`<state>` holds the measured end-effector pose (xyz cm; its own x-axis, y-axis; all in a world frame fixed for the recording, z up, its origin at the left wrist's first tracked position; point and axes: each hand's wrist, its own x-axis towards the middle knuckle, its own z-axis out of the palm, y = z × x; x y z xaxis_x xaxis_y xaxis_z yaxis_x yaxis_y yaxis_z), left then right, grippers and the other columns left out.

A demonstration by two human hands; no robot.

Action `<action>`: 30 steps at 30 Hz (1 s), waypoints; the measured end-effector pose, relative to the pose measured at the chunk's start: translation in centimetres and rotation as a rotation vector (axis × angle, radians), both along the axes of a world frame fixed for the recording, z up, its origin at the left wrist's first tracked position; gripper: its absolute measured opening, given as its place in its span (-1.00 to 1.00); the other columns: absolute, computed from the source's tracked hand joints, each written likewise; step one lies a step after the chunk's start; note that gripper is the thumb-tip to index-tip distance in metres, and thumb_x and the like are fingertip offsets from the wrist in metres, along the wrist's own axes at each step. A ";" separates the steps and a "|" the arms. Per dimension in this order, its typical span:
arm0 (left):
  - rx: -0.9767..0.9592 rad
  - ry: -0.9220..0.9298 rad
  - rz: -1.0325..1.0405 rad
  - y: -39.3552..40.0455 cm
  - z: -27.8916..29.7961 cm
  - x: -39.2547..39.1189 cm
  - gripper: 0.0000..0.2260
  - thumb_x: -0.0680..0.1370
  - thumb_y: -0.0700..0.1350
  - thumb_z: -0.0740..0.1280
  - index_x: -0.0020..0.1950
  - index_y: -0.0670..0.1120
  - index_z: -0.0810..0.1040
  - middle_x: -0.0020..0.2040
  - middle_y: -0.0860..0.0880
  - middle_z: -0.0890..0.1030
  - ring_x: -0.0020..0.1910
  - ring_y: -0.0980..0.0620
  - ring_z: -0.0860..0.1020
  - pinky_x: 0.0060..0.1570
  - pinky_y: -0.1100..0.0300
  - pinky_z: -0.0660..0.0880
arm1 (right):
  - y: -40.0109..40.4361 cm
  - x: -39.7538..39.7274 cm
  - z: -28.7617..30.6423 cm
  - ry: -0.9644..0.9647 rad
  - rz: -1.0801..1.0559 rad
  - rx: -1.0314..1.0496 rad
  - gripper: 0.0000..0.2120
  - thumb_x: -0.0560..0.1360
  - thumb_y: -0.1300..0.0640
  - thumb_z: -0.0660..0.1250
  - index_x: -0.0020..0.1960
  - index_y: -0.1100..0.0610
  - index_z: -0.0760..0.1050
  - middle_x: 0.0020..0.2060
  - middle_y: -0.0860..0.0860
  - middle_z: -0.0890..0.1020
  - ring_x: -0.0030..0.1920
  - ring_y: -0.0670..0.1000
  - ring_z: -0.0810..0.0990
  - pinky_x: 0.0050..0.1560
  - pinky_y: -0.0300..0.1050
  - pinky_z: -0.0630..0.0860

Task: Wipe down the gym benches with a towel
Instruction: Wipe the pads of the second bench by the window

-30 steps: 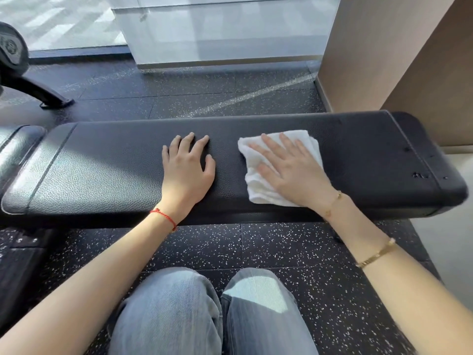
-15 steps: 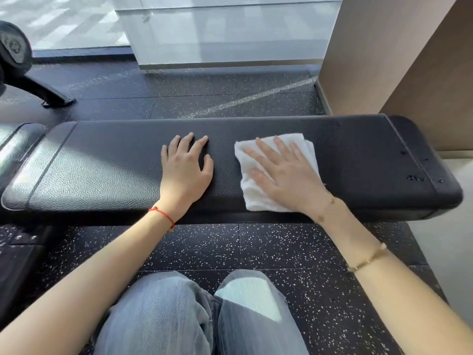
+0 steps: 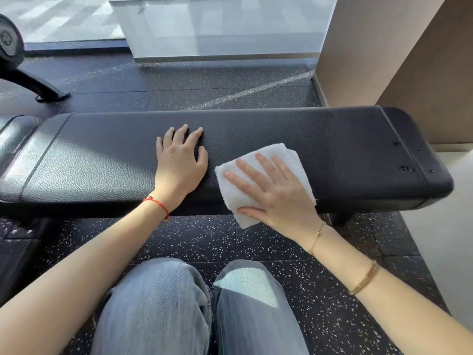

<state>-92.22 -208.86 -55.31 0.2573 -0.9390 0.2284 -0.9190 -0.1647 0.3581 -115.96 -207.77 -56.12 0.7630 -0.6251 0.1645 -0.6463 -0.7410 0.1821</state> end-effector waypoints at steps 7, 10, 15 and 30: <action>0.003 -0.007 -0.014 0.0 -0.1 0.2 -0.58 0.63 0.01 0.15 0.50 0.04 0.35 0.52 -0.10 0.32 0.55 -0.16 0.16 0.55 -0.16 -0.02 | -0.6 -6.5 -0.6 -0.031 -0.012 -0.039 -0.34 0.58 -0.30 0.15 0.59 -0.10 0.09 0.56 -0.03 0.22 0.56 0.14 0.18 0.51 0.20 0.18; -0.002 -0.015 0.004 -0.1 -0.1 -0.1 -0.58 0.62 -0.01 0.16 0.49 0.03 0.37 0.51 -0.11 0.34 0.53 -0.16 0.17 0.54 -0.18 0.00 | -0.4 -5.1 -0.2 -0.017 -0.074 -0.013 -0.33 0.56 -0.34 0.11 0.59 -0.12 0.10 0.55 -0.04 0.24 0.54 0.17 0.22 0.50 0.21 0.18; -0.009 -0.004 0.000 -0.1 -0.3 -0.1 -0.59 0.62 -0.02 0.17 0.49 0.02 0.37 0.51 -0.12 0.34 0.54 -0.17 0.17 0.54 -0.17 -0.01 | 0.8 1.0 -0.4 -0.018 -0.038 0.017 -0.28 0.52 -0.30 0.15 0.60 -0.13 0.03 0.57 -0.03 0.19 0.55 0.20 0.18 0.54 0.21 0.08; 0.016 -0.025 0.005 0.1 0.0 -0.2 -0.58 0.64 0.01 0.14 0.51 0.04 0.33 0.54 -0.10 0.30 0.55 -0.14 0.15 0.55 -0.15 -0.02 | -8.4 -2.2 2.2 -0.192 -0.361 0.435 -0.31 0.50 -0.41 -0.33 0.59 -0.24 -0.07 0.61 -0.12 -0.04 0.60 0.04 -0.13 0.57 0.06 -0.23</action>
